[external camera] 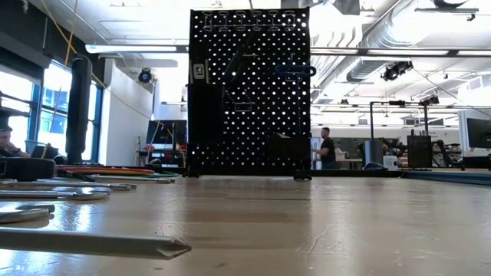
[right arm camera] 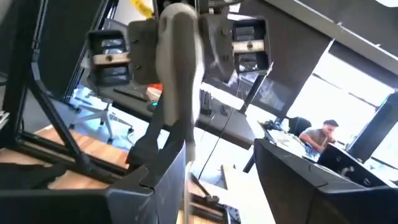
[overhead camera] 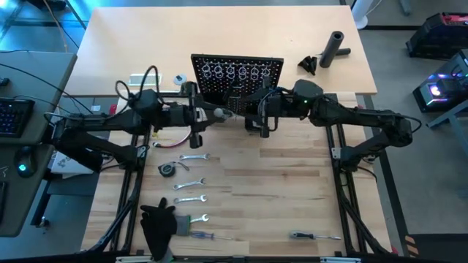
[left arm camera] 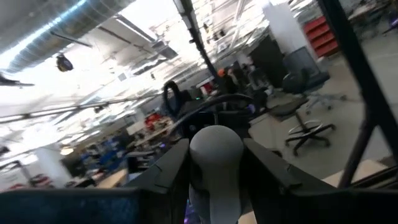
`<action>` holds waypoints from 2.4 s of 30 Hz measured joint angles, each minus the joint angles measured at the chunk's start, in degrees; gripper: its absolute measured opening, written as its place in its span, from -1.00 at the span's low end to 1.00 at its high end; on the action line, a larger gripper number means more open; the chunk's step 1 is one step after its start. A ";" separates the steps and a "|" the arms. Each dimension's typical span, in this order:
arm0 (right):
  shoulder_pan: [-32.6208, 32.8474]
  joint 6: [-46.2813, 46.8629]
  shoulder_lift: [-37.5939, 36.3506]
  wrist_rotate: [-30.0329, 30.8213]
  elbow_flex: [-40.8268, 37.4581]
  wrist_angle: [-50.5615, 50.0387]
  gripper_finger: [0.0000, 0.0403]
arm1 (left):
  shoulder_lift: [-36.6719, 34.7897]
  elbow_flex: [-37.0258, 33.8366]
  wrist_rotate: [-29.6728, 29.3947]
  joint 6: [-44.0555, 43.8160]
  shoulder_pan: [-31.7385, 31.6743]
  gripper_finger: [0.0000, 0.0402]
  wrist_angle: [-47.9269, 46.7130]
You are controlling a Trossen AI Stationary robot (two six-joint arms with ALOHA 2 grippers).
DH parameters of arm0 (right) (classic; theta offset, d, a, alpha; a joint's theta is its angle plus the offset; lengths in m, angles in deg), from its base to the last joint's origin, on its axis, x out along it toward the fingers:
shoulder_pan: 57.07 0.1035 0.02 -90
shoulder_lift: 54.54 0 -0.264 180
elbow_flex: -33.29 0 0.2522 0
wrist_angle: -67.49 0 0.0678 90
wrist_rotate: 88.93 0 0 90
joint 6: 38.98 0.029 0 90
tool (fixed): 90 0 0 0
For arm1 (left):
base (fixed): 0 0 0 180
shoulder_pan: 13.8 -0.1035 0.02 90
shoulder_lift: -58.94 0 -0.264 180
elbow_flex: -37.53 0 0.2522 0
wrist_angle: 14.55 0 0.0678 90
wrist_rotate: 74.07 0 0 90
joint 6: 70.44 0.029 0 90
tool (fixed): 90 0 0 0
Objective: Hang tools onto peg board
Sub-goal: Hang the left gray screwdriver on the black pegboard
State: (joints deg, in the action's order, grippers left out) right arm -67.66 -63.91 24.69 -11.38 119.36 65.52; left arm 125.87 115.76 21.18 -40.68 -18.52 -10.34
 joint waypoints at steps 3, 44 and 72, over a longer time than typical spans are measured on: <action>0.09 -0.04 -1.21 -0.21 0.00 -2.25 -0.08 | -1.91 1.07 -2.55 1.68 -0.16 -0.42 -3.25; 0.11 0.42 -2.72 -0.58 0.00 -23.67 -0.08 | 9.63 42.62 -15.84 -2.37 -15.59 -0.42 -40.66; 0.11 0.42 -2.72 -0.65 -0.02 -24.67 -0.08 | 8.86 42.64 -15.87 -4.22 -15.90 -0.42 -42.12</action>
State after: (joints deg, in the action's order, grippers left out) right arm -67.55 -63.49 21.97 -12.03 119.34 40.85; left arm 134.74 158.40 5.31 -44.89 -34.43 -52.46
